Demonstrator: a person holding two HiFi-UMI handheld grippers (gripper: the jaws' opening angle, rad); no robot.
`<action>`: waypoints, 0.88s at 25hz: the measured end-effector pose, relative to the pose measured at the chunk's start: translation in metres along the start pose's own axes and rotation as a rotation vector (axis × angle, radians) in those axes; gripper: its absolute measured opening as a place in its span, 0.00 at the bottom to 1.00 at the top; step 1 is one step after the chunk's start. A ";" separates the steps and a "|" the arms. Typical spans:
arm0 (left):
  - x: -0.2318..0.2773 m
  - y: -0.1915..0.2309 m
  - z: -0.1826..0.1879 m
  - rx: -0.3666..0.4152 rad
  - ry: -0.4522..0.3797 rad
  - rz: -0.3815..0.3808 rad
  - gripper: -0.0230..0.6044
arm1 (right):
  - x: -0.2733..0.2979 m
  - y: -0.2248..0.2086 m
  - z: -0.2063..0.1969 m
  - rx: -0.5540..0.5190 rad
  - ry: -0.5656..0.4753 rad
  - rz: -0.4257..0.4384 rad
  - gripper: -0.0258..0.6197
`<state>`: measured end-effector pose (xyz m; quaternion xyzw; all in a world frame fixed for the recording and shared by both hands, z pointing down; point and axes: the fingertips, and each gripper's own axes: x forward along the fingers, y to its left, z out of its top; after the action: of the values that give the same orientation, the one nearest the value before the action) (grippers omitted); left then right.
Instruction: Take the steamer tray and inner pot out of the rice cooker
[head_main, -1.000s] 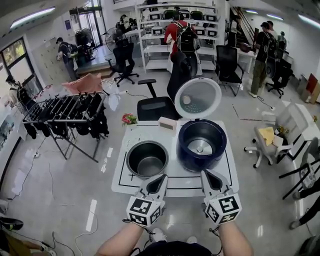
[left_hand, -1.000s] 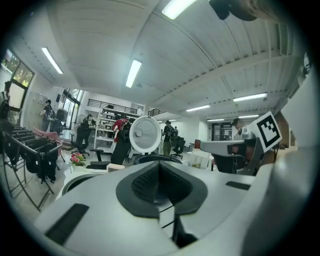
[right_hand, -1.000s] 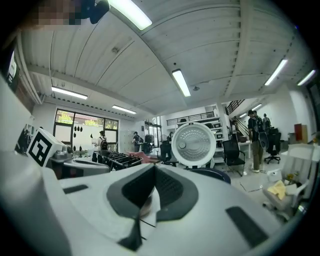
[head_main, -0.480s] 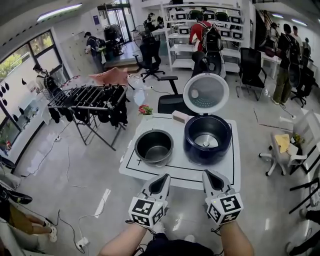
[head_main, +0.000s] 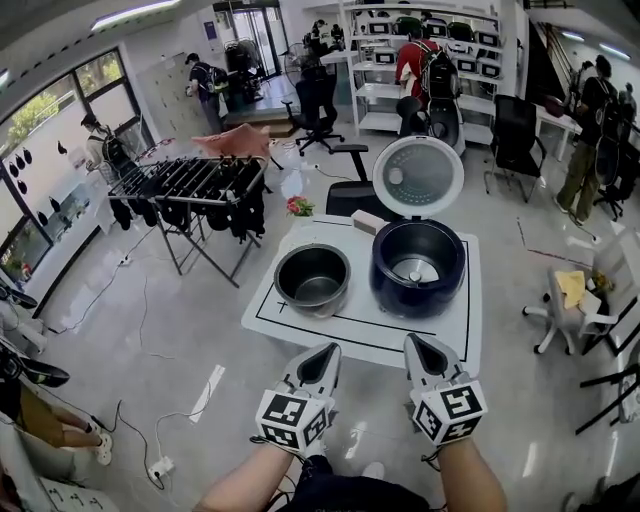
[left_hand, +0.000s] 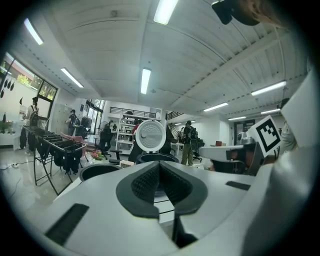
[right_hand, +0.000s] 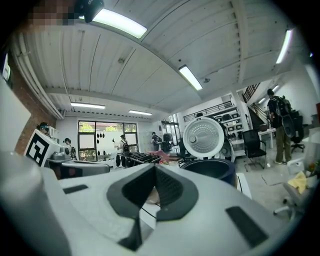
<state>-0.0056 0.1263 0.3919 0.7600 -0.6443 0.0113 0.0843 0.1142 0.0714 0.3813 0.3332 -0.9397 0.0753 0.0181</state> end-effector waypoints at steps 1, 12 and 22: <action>-0.001 -0.001 0.000 0.003 -0.004 -0.001 0.04 | -0.002 0.001 0.000 -0.002 0.000 0.002 0.04; -0.004 -0.013 -0.002 0.016 -0.006 -0.013 0.04 | -0.012 0.002 -0.002 -0.006 -0.002 0.003 0.04; -0.005 -0.015 0.001 0.038 -0.007 -0.017 0.04 | -0.012 0.005 -0.003 -0.004 -0.009 0.008 0.04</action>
<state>0.0082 0.1336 0.3889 0.7671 -0.6376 0.0202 0.0676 0.1204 0.0836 0.3825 0.3299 -0.9412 0.0719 0.0145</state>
